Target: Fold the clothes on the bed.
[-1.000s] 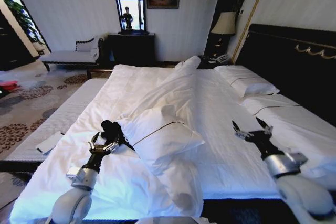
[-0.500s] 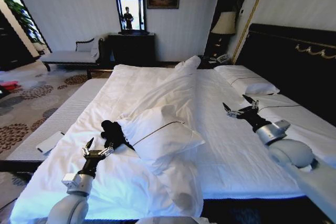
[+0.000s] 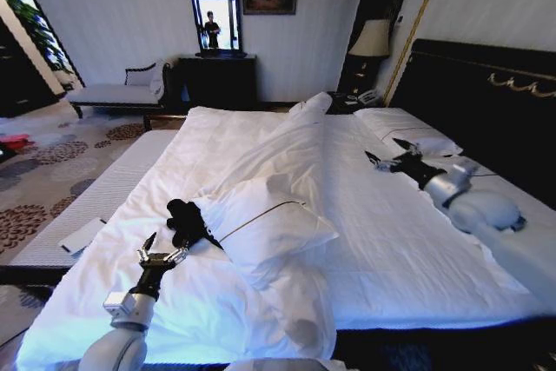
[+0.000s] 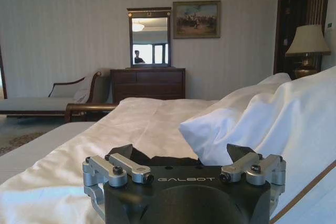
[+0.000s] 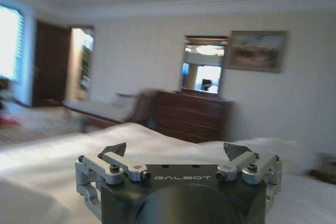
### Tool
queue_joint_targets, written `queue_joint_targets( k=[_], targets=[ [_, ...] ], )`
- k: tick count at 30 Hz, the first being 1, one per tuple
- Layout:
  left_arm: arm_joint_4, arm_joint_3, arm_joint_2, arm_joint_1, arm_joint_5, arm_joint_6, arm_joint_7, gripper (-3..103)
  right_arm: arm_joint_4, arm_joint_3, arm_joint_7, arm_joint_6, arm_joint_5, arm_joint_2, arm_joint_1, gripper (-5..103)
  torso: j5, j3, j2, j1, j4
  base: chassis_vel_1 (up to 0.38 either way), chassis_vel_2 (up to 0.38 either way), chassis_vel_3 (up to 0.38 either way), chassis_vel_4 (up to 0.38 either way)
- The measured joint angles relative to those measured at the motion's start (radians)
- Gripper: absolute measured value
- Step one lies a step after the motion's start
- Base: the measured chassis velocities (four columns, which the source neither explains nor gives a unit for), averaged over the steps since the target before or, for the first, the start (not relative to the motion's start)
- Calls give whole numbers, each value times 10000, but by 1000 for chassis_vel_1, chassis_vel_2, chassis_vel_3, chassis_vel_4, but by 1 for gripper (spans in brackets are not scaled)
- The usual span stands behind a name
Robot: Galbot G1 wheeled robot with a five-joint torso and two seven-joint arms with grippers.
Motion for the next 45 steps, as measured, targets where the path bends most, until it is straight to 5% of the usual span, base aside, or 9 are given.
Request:
queue_joint_targets(
  k=[2,6,13,16,17,22,28,40,45],
  targets=[
    [0,-16,-7,19,2,-3,4,100,-109,-448,-138,-85,181,107,433,100,-1,0,0,0,2,0,0,0,0],
    [-4,-231,-41,145,-48,-13,2,100,-1109,-3327,-1029,-265,601,1257,3473,100,2,0,-1,1,0,0,0,0,0],
    [-27,-438,-79,321,-103,-54,31,100,-2161,-5570,-1814,-241,625,2474,5666,100,2,2,-1,1,3,0,0,0,0],
    [0,-505,-201,404,-105,-141,74,100,-2700,-6883,-3352,-244,678,3006,6886,100,2,1,-1,1,0,0,0,0,0],
    [0,-505,-201,404,-105,-141,74,100,-2700,-6883,-3352,-244,678,3006,6886,100,2,1,-1,1,0,0,0,0,0],
    [167,-517,-377,480,-103,-297,148,100,-3553,-8058,-5745,-264,-537,3785,8046,100,2,0,-1,0,-4,0,0,0,0],
    [254,-560,-443,503,-166,-388,183,100,-4724,-9110,-6820,-337,-1047,4739,8823,100,4,0,-2,0,1,0,0,0,0],
    [489,-695,-497,488,-413,-518,240,100,-6931,-11093,-7717,-450,-1385,5644,9430,101,4,0,-1,0,0,0,0,0,0],
    [575,-722,-466,456,-508,-559,261,100,-7095,-11563,-7901,-399,-1609,5599,9465,92,6,0,-1,-1,-4,0,0,0,0]
  ],
)
